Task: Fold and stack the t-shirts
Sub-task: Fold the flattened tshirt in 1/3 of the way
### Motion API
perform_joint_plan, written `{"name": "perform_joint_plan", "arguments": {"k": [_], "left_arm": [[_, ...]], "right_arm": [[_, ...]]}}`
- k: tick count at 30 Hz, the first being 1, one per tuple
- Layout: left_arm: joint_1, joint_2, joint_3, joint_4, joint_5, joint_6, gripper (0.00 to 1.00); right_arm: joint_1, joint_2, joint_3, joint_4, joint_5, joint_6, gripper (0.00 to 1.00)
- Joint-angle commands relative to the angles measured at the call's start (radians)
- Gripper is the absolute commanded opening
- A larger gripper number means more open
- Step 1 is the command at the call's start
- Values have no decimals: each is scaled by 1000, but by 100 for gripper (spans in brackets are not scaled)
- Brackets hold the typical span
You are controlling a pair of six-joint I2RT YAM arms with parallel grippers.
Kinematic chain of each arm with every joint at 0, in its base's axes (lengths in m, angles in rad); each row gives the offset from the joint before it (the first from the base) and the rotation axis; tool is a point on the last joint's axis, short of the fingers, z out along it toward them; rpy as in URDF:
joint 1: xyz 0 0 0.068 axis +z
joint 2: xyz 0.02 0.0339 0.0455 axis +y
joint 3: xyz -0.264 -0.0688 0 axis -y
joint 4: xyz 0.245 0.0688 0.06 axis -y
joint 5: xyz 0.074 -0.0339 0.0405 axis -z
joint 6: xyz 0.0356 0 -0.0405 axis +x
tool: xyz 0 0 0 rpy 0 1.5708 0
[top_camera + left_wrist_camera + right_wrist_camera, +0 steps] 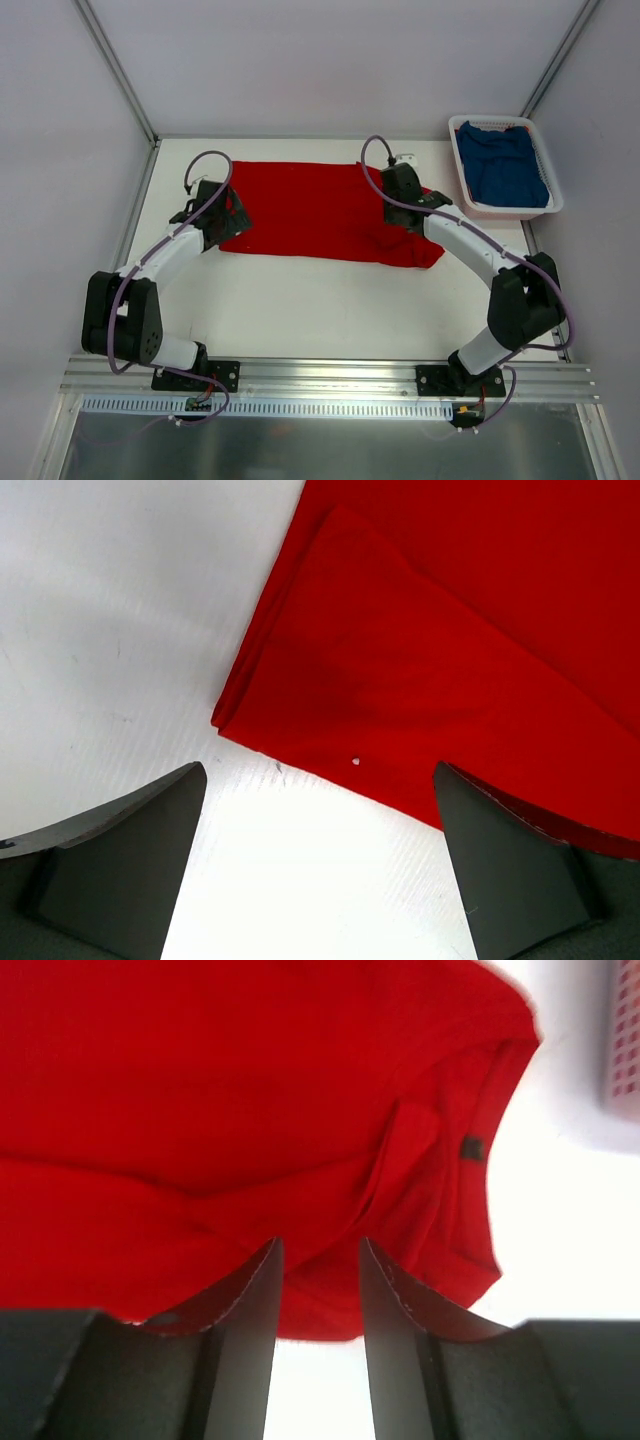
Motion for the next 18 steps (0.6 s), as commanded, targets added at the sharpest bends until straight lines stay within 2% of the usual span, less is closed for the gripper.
{"name": "perform_joint_plan", "arguments": {"k": [1, 18], "left_arm": [[-15, -51, -18, 5, 19, -20, 99], [-15, -115, -53, 4, 20, -17, 99]], "right_arm": [[28, -12, -42, -24, -12, 50, 39], [49, 51, -163, 83, -116, 86, 37]]}}
